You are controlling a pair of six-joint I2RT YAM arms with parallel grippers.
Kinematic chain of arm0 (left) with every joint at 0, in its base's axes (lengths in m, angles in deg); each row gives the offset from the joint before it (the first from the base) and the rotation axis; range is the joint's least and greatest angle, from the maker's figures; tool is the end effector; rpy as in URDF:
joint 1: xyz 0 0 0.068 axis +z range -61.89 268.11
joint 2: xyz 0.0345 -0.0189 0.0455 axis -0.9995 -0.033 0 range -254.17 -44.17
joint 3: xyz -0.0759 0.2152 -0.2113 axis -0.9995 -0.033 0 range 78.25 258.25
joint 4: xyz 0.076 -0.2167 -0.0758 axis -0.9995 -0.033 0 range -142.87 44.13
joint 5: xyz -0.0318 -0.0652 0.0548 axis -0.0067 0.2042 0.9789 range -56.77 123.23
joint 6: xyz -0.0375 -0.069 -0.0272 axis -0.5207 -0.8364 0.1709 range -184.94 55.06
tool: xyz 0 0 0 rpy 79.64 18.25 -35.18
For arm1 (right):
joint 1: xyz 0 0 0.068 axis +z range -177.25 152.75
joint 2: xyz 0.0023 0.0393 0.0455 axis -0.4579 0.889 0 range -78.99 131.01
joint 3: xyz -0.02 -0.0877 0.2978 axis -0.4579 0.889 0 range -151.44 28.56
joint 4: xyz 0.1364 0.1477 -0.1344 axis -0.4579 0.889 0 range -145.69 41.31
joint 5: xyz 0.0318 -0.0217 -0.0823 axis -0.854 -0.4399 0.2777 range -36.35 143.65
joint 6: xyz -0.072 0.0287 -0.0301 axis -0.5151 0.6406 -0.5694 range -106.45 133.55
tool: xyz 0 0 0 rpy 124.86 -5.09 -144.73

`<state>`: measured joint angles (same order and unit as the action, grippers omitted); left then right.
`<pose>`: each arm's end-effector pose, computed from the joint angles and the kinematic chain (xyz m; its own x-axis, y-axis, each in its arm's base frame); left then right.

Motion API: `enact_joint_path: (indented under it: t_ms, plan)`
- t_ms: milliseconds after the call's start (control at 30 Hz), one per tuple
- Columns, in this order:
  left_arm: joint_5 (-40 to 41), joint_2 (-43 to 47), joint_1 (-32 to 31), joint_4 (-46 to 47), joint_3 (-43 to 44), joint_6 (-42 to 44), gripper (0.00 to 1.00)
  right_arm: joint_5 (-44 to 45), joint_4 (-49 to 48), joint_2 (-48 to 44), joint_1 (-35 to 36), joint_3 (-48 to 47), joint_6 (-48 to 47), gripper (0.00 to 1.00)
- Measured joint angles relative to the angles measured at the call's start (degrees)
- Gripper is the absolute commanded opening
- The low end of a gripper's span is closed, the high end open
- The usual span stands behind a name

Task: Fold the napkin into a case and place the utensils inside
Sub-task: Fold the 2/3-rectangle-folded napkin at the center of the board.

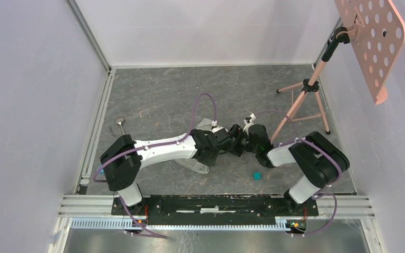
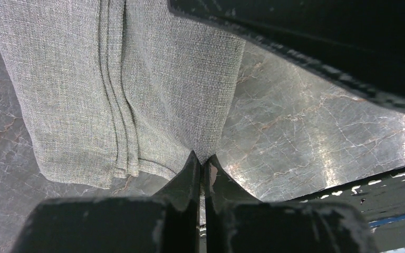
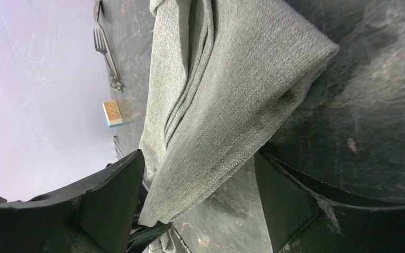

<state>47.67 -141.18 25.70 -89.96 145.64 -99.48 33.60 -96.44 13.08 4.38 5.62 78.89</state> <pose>0.1652 -0.2770 0.2176 -0.8345 0.4113 -0.3667 0.4283 0.9028 0.0380 0.2354 0.1743 0.1612 -0.8500 0.4791 -0.2190 0.0550 0.4942 0.8676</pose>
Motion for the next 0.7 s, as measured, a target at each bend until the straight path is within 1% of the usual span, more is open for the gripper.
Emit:
enact_joint_path:
  t_ms: [300, 500, 633, 667, 700]
  plan:
    - [0.0, 1.3, 0.0, 0.1, -0.7, 0.0, 0.02, 1.0, -4.2, 2.4, 0.9, 1.1, 3.6, 0.67]
    - [-1.1, 1.9, 0.0, 0.5, -2.0, 0.0, 0.02, 2.2, -6.3, 3.0, 0.1, 2.6, 4.1, 0.52]
    - [-1.6, 1.9, 0.0, 1.1, -2.5, 0.0, 0.02, 2.4, -7.4, 3.5, -0.4, 3.2, 4.3, 0.46]
    - [-1.8, 1.9, 0.0, 1.2, -2.6, 0.0, 0.02, 2.4, -7.7, 3.5, -0.5, 3.2, 4.3, 0.43]
    - [-2.1, 1.9, 0.1, 1.3, -2.7, 0.0, 0.02, 2.4, -8.1, 3.6, -0.6, 3.3, 4.3, 0.38]
